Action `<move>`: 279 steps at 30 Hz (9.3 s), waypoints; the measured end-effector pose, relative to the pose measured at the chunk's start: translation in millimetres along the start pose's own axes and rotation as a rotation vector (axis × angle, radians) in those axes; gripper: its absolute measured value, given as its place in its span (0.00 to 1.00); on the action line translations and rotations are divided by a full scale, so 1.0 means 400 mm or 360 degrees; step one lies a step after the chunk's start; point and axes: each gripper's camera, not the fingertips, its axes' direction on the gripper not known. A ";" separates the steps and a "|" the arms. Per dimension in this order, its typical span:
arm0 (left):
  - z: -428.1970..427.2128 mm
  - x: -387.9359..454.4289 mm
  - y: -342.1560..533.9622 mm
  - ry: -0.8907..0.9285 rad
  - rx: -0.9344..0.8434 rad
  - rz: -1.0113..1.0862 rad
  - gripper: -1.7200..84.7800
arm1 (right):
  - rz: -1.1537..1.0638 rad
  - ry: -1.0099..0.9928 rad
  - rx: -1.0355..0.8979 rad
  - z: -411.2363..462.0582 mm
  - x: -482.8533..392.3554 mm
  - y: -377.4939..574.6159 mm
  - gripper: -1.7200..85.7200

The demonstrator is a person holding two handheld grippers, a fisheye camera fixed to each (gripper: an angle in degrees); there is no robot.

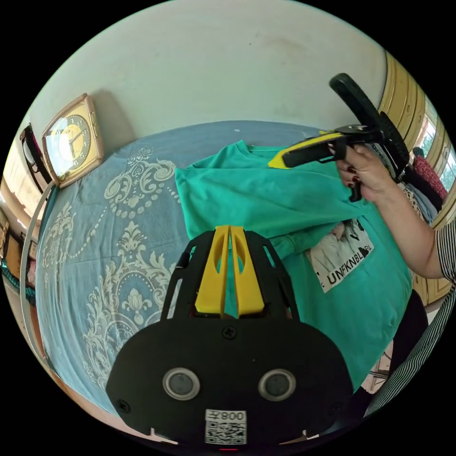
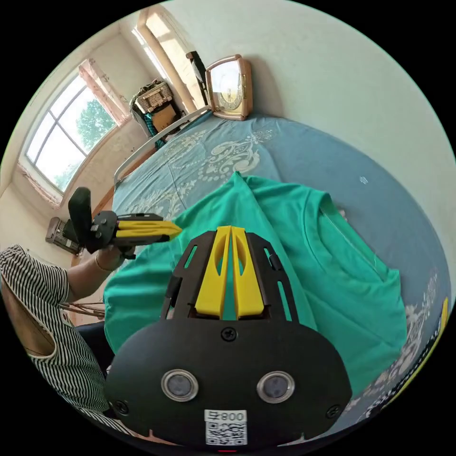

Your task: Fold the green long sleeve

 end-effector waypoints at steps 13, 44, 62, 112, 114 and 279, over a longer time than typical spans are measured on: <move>0.012 0.040 0.011 -0.0029 -0.0039 0.0061 0.02 | 0.0374 0.0360 0.0108 -0.294 -0.052 0.572 0.02; 0.167 0.158 0.077 0.0141 -0.0170 0.0030 0.02 | 0.0649 0.0191 0.0151 -0.505 0.007 1.249 0.02; -0.061 -0.079 0.658 0.0604 -0.0410 -0.0774 0.04 | 0.1183 -0.0113 0.0050 -0.796 -0.224 1.942 0.03; 0.127 -0.328 1.427 0.1458 -0.0060 -0.1467 0.04 | 0.1688 -0.0712 0.0356 -0.767 -0.415 2.697 0.03; 0.098 -0.324 1.435 0.1498 0.0020 -0.1414 0.04 | 0.1633 -0.0759 0.0456 -0.811 -0.439 2.715 0.03; 0.081 0.205 -0.362 0.0241 -0.0383 0.0074 0.05 | 0.0753 0.0633 -0.0137 -0.691 0.573 1.306 0.03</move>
